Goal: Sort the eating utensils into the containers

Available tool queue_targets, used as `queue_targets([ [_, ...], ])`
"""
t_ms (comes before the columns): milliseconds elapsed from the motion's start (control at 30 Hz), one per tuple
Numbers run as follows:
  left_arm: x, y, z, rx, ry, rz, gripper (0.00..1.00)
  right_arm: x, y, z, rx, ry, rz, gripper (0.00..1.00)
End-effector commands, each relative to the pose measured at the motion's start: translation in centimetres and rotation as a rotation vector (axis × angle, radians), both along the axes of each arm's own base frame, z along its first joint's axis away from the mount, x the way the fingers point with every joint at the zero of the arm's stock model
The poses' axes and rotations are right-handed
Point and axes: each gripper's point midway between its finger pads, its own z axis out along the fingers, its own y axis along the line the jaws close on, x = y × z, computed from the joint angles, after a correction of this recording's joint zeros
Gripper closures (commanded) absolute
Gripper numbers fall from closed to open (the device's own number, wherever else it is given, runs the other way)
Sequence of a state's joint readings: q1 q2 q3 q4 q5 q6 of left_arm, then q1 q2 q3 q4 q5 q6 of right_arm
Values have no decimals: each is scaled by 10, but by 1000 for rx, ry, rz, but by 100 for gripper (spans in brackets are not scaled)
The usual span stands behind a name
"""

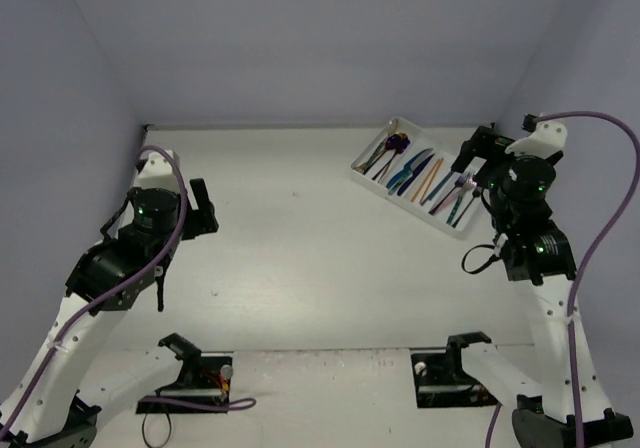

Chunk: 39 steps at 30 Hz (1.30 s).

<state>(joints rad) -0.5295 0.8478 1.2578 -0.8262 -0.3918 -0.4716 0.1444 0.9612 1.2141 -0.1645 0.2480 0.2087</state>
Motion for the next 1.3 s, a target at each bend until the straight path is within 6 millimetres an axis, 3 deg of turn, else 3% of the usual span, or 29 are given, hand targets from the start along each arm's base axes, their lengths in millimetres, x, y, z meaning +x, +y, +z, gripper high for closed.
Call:
queue_targets([
  [0, -2, 30, 34, 63, -116, 97, 28, -46, -21, 15, -46, -69, -67, 0],
  [100, -7, 39, 36, 87, -131, 117, 26, -86, -35, 29, -37, -161, -116, 0],
  [200, -13, 45, 32, 93, -141, 131, 22, -120, -51, 25, -31, -214, -188, 0],
  [367, -21, 51, 20, 99, -135, 140, 16, -159, -62, 31, -67, -296, -210, 0],
  [467, -22, 52, 12, 106, -124, 137, 16, -171, -67, 27, -83, -301, -232, 0],
  [867, -9, 44, 2, 104, -79, 158, 6, -174, -76, 7, -111, -241, -280, 0],
  [1267, -5, 40, 0, 77, -71, 168, 4, -170, -71, 2, -108, -233, -252, 0],
])
